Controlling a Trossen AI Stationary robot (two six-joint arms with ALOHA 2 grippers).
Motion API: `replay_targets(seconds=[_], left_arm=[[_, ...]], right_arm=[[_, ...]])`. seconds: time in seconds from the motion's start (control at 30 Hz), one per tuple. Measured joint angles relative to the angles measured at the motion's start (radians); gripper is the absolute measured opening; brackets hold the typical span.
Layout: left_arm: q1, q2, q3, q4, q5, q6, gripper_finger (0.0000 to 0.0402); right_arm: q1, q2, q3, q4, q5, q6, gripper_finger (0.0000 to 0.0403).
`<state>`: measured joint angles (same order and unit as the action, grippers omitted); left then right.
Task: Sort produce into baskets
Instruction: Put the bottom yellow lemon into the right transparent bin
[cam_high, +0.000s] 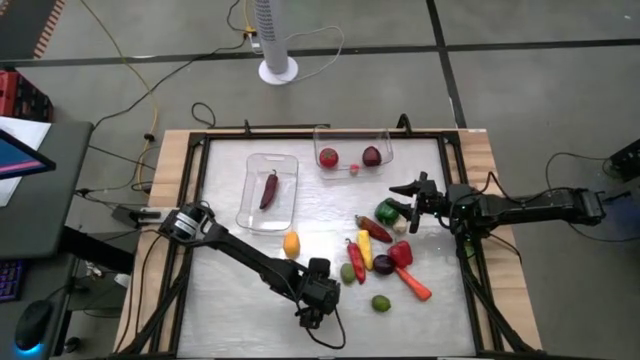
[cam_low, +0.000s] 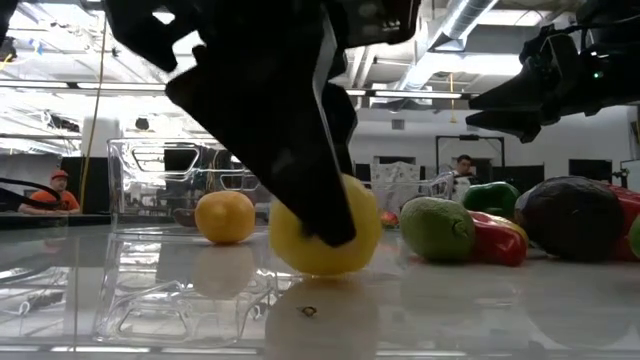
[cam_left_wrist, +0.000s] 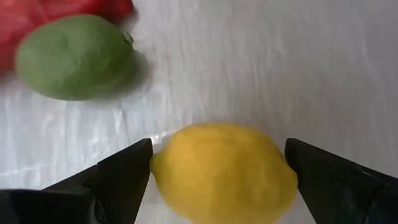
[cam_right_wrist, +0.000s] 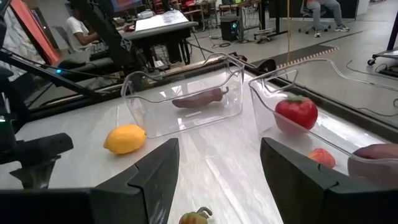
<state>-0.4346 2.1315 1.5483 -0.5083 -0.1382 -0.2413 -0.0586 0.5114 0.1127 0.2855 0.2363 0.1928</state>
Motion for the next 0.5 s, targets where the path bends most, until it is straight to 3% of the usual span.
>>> replay_targets(seconds=[0.33,0.5], left_arm=[[0.002,0.001,0.002,-0.034,-0.038,0.01,0.0319],[0.032,-0.034,0.0,-0.115,-0.18,0.051,0.0313]], right_arm=[[0.0,0.0,0.0,0.002,0.0,0.0,0.0254],[0.0,0.0,0.0,0.008,0.0,0.0,0.0254]])
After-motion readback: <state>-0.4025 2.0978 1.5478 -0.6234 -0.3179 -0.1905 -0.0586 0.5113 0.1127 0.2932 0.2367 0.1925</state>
